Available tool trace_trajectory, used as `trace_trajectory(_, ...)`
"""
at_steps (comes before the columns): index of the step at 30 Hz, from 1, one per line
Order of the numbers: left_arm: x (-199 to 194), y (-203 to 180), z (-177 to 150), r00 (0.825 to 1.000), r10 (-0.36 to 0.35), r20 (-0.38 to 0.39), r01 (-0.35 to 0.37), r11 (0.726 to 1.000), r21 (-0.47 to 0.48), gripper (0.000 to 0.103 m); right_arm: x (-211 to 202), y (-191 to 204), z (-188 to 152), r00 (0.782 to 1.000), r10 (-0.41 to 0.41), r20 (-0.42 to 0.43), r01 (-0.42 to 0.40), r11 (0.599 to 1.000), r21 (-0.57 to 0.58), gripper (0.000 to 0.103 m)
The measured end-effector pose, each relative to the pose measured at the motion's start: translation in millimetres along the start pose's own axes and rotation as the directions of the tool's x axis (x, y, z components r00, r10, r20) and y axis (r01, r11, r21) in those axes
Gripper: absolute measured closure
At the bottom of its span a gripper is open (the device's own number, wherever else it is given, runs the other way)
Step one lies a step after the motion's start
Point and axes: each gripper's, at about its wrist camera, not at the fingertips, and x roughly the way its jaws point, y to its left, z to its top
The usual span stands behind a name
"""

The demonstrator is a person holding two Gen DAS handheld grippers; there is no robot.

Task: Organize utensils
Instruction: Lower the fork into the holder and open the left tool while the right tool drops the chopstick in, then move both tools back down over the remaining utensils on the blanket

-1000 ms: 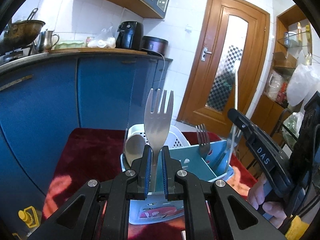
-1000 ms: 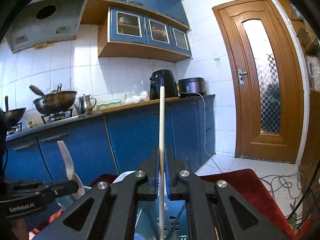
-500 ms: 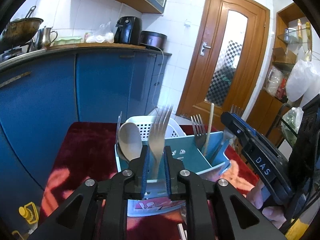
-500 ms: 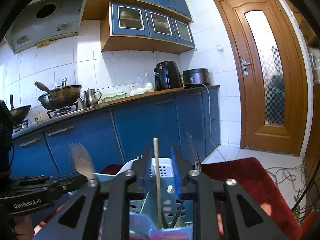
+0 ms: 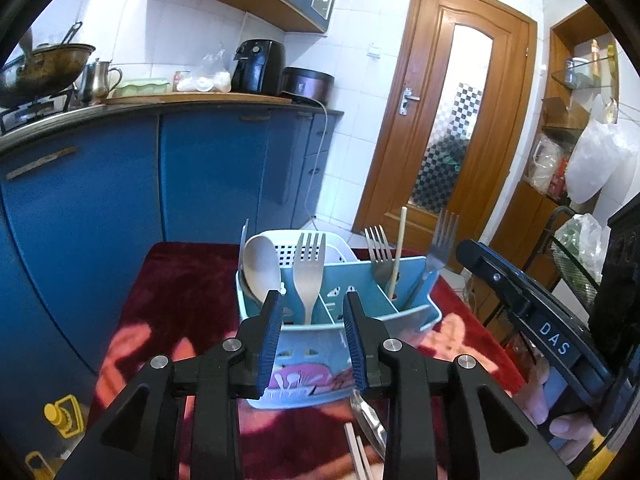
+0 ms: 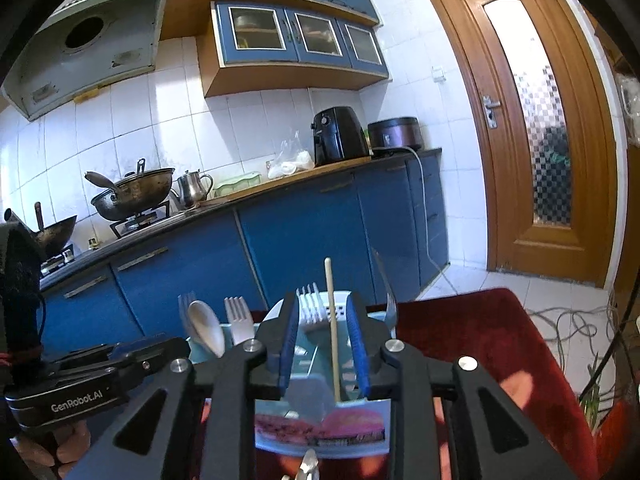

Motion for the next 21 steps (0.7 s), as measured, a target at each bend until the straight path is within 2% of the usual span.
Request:
trace_trajectory(9,-31.0,-3.0,-13.7,1.0,0.019,-0.01,-0.019,1.0,-0.02,0.071,-34.4,-0.6,-7.7,0.998,0.021,-0.066,-0.018,0.999,0.05,0.076)
trace_trajectory(21,-63.5,-8.1,-40.1,0.999,0.018,-0.043,-0.019,0.999,-0.027,0.071,-71.2,1.1,-28.6,0.984,-0.004,-0.178,0.018,0.997,0.075,0.076)
